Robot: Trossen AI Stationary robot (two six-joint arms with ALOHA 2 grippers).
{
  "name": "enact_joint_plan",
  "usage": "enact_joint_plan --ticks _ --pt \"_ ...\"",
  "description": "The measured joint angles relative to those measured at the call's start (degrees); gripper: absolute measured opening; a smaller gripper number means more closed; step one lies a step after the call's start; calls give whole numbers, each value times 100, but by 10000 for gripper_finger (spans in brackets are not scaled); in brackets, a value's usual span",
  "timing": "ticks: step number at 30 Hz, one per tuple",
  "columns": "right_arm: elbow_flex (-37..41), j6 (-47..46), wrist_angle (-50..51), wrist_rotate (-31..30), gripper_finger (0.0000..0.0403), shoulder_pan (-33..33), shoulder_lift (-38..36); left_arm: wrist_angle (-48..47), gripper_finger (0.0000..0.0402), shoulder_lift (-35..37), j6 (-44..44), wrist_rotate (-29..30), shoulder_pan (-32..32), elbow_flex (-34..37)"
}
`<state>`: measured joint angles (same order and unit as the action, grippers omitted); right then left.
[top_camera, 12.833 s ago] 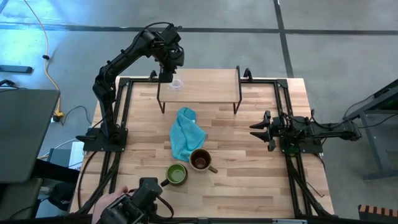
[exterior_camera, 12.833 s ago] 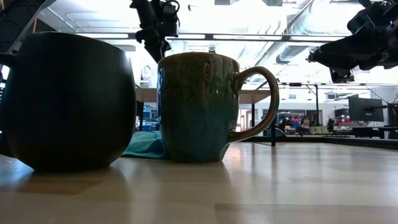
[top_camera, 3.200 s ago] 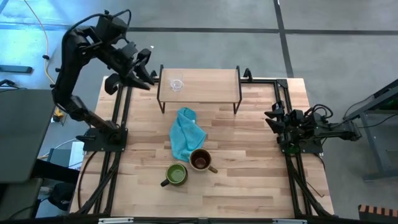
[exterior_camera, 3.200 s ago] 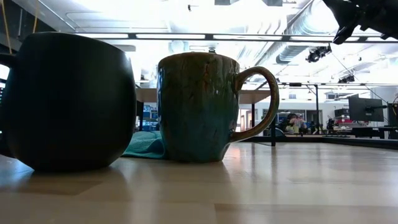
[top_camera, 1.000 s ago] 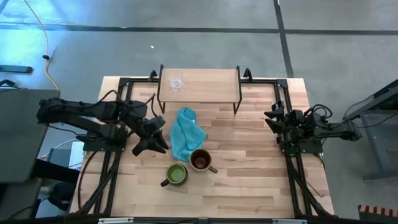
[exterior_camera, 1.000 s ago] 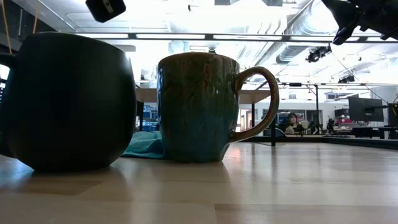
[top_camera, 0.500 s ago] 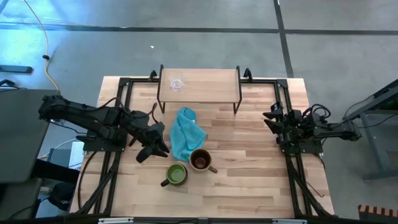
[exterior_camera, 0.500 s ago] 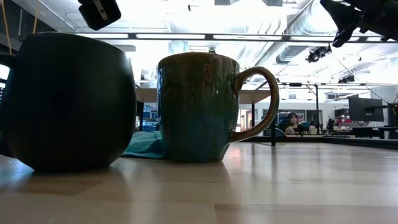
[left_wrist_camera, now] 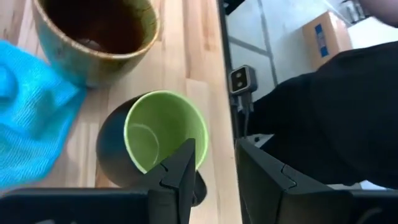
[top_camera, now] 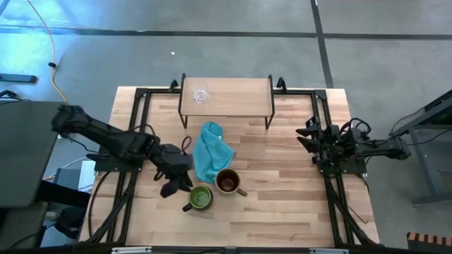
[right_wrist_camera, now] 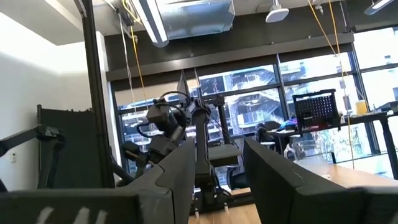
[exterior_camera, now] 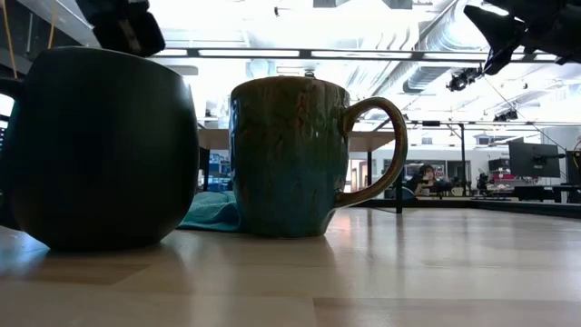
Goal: Stack small to large cups/mugs on shelf
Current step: Put the green mug on the shelf
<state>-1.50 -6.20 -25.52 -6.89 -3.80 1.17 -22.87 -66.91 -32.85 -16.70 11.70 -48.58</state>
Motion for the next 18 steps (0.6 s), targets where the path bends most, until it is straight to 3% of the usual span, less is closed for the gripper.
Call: enact_joint_plan --ticks 18 --pt "0 -149 241 11 128 -1 0 14 104 -826 -579 848 7 -7"
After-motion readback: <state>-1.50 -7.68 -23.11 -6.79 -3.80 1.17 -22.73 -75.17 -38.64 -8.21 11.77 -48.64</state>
